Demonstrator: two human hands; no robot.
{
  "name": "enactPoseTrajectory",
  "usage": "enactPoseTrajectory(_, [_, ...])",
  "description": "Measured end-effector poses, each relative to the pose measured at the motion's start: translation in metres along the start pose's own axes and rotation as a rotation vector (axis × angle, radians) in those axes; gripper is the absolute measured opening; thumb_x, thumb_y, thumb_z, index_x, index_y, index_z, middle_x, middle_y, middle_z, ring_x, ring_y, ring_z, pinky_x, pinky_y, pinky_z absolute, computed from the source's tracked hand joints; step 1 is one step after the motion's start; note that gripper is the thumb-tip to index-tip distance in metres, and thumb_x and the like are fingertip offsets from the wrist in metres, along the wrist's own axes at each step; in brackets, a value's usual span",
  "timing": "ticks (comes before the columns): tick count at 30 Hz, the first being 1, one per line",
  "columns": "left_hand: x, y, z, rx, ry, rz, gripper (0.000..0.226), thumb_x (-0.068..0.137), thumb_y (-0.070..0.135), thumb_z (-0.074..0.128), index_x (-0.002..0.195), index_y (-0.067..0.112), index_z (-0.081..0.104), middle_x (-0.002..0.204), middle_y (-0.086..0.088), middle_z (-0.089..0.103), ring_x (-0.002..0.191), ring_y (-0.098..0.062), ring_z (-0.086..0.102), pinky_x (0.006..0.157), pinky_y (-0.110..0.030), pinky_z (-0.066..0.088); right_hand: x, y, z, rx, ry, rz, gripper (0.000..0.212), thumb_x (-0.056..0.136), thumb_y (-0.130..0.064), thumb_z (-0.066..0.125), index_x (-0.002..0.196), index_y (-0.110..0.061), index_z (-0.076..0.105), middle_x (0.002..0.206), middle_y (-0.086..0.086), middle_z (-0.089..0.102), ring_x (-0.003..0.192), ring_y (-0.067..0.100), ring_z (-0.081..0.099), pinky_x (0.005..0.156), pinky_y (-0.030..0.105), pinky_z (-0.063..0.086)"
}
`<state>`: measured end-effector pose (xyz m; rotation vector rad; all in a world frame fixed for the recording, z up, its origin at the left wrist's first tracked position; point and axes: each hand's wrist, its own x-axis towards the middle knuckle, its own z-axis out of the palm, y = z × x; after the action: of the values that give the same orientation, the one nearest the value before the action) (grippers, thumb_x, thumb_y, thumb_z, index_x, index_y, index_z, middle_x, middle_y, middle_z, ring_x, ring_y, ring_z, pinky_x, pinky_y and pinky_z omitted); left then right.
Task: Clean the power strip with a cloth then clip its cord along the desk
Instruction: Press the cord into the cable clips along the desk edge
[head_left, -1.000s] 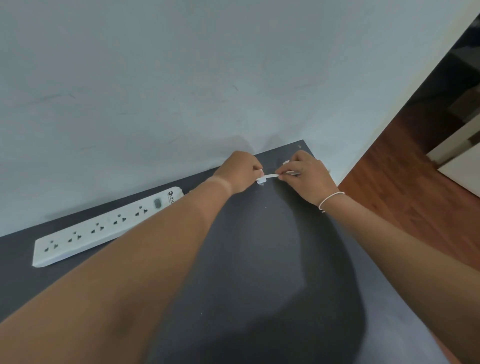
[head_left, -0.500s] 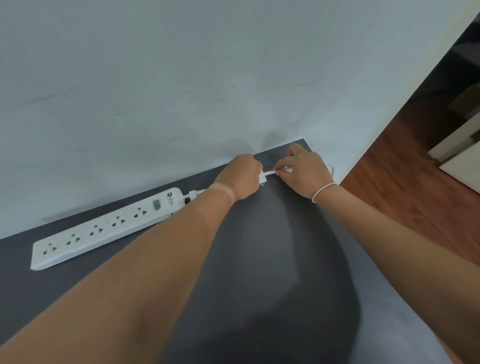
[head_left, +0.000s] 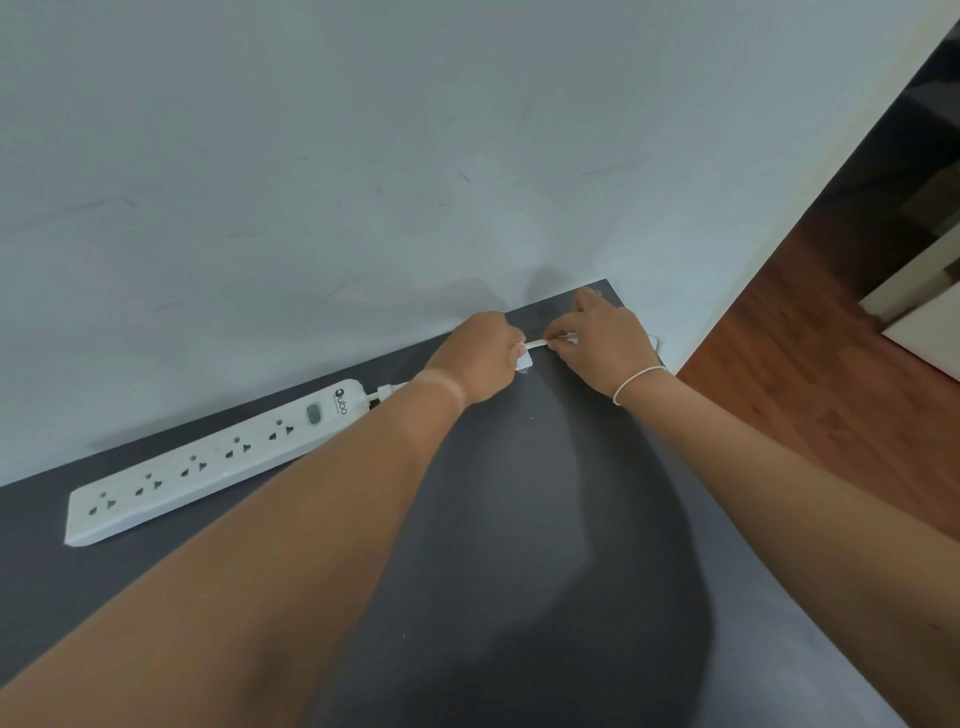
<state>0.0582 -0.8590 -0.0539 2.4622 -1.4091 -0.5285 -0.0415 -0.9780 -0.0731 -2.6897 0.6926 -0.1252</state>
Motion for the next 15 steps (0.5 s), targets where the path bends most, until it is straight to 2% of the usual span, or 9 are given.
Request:
enactPoseTrajectory(3, [-0.001, 0.001, 0.0, -0.078, 0.0, -0.023, 0.03, 0.093, 0.011, 0.043, 0.082, 0.005, 0.07, 0.061, 0.009, 0.036, 0.07, -0.022, 0.044, 0.057, -0.026, 0.027, -0.003, 0.004, -0.002, 0.075, 0.007, 0.003, 0.021, 0.089, -0.023, 0.055, 0.102, -0.017, 0.07, 0.105, 0.012, 0.052, 0.085, 0.034, 0.058, 0.078, 0.036, 0.042])
enactPoseTrajectory(6, [0.001, 0.001, -0.002, -0.129, -0.008, -0.042, 0.029, 0.09, 0.011, 0.045, 0.08, 0.006, 0.072, 0.058, 0.009, 0.04, 0.065, -0.02, 0.043, 0.052, -0.026, 0.028, -0.012, 0.011, -0.006, 0.144, 0.016, -0.017, 0.029, 0.086, -0.023, 0.06, 0.115, -0.02, 0.063, 0.115, 0.008, 0.051, 0.091, 0.026, 0.057, 0.085, 0.035, 0.045])
enactPoseTrajectory(8, [0.004, 0.001, -0.003, -0.149, -0.024, -0.061, 0.029, 0.087, 0.01, 0.047, 0.071, 0.003, 0.07, 0.053, 0.006, 0.042, 0.059, -0.019, 0.04, 0.052, -0.026, 0.029, -0.018, 0.018, -0.01, 0.179, 0.053, -0.002, 0.033, 0.084, -0.024, 0.061, 0.117, -0.019, 0.061, 0.118, 0.007, 0.051, 0.093, 0.025, 0.057, 0.088, 0.035, 0.046])
enactPoseTrajectory(11, [0.007, 0.006, -0.005, -0.159, -0.041, -0.099, 0.033, 0.081, 0.009, 0.052, 0.048, 0.011, 0.057, 0.047, 0.003, 0.035, 0.048, -0.015, 0.029, 0.048, -0.023, 0.023, -0.024, 0.037, -0.015, 0.211, 0.096, 0.073, 0.032, 0.085, -0.02, 0.06, 0.116, -0.017, 0.061, 0.118, 0.008, 0.053, 0.097, 0.026, 0.057, 0.091, 0.034, 0.044])
enactPoseTrajectory(13, [0.012, 0.011, -0.006, -0.135, -0.041, -0.102, 0.036, 0.08, 0.009, 0.053, 0.045, 0.015, 0.052, 0.045, 0.002, 0.034, 0.045, -0.014, 0.03, 0.046, -0.023, 0.022, -0.024, 0.049, -0.016, 0.253, 0.101, 0.124, 0.027, 0.086, -0.017, 0.058, 0.113, -0.015, 0.062, 0.115, 0.008, 0.056, 0.1, 0.026, 0.057, 0.09, 0.029, 0.043])
enactPoseTrajectory(15, [0.018, 0.017, -0.004, -0.116, -0.024, -0.068, 0.044, 0.081, 0.01, 0.051, 0.042, 0.019, 0.034, 0.043, 0.002, 0.03, 0.043, -0.013, 0.03, 0.042, -0.018, 0.021, -0.024, 0.058, -0.015, 0.284, 0.097, 0.161, 0.021, 0.087, -0.016, 0.057, 0.107, -0.013, 0.065, 0.11, 0.008, 0.059, 0.101, 0.025, 0.056, 0.085, 0.023, 0.038])
